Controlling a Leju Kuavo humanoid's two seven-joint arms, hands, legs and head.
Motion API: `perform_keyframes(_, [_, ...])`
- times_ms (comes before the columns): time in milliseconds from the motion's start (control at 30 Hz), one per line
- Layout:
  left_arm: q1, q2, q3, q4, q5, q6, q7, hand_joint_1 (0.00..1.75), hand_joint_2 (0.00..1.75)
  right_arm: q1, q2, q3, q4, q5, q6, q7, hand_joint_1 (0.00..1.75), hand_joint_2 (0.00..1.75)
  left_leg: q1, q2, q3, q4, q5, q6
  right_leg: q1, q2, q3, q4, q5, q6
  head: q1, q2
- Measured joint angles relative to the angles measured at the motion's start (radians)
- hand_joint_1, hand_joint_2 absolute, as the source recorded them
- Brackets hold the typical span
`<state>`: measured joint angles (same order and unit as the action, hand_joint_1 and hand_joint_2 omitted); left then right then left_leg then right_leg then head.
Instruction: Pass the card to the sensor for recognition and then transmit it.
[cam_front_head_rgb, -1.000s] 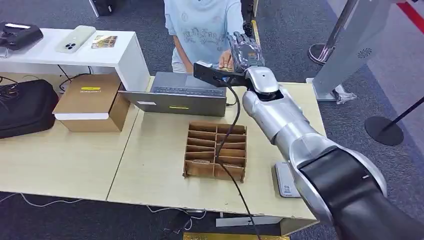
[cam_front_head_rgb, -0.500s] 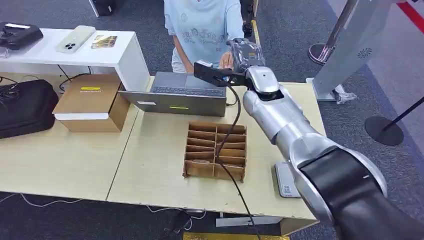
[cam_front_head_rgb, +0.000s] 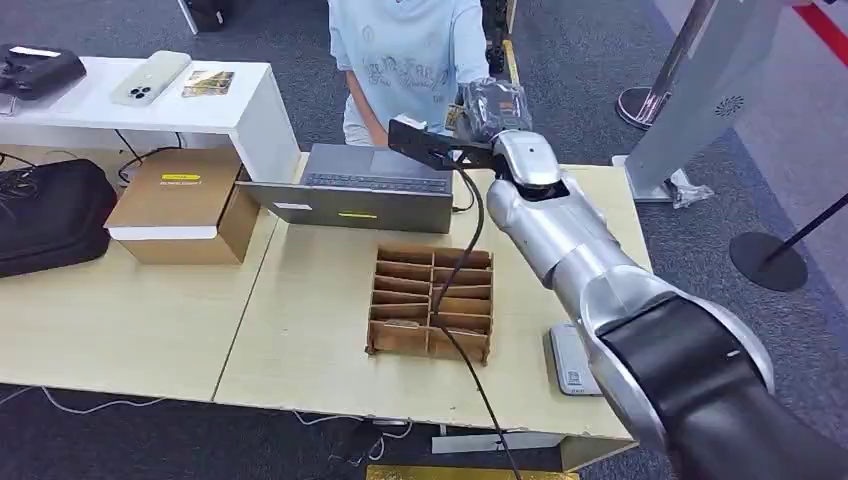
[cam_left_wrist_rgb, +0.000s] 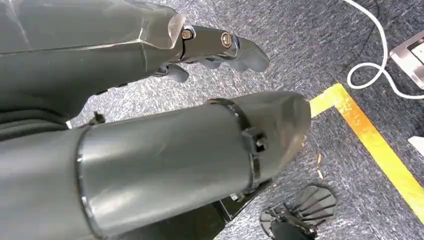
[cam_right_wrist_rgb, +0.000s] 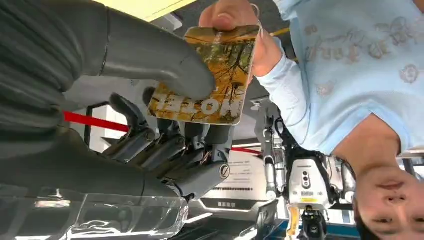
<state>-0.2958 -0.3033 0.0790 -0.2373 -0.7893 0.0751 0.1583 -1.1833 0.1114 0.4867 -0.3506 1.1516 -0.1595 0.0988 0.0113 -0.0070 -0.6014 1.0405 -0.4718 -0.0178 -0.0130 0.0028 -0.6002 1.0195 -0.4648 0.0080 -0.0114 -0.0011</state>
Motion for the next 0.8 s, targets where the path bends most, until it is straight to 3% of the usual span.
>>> perform_keyframes(200, [-0.001, 0.0, -0.007, 0.0, 0.0, 0.004, -0.003, 0.0, 0.0, 0.027, 0.001, -0.047, -0.034, -0.116, -0.089, -0.118, 1.75, 1.75, 0.0, 0.0, 0.0, 0.0, 0.0, 0.0, 0.0, 0.0, 0.0, 0.0, 0.0, 0.0, 0.0, 0.0])
perform_keyframes(367, [-0.001, 0.0, -0.008, 0.0, 0.013, 0.021, -0.015, 0.0, 0.0, 0.101, 0.012, -0.152, -0.136, -0.37, -0.109, -0.287, 1.75, 1.75, 0.0, -0.001, 0.0, 0.0, 0.0, 0.0, 0.0, -0.001, 0.0, 0.0, 0.0, 0.0, 0.0, 0.0])
perform_keyframes(533, [-0.001, 0.0, -0.008, 0.0, 0.018, 0.023, -0.015, 0.0, 0.0, 0.147, 0.016, -0.197, -0.201, -0.419, -0.102, -0.306, 1.75, 1.75, 0.0, -0.001, 0.0, 0.0, 0.0, 0.0, 0.0, -0.001, 0.0, 0.0, 0.0, 0.0, 0.0, 0.0])
perform_keyframes(667, [-0.001, 0.0, -0.008, 0.0, 0.029, 0.029, -0.016, 0.0, 0.0, 0.213, 0.018, -0.245, -0.303, -0.666, -0.028, -0.406, 1.75, 1.75, 0.0, -0.002, 0.0, 0.0, 0.0, 0.0, 0.0, -0.002, 0.001, 0.0, 0.0, 0.0, 0.0, 0.0])
perform_keyframes(800, [-0.001, 0.002, -0.008, 0.0, 0.048, 0.033, -0.024, 0.0, 0.0, 0.367, -0.007, -0.258, -0.534, -0.994, 0.105, -0.391, 1.75, 1.75, 0.0, -0.003, 0.0, 0.0, 0.0, 0.0, 0.0, -0.002, 0.0, -0.001, 0.0, 0.0, 0.0, 0.0])
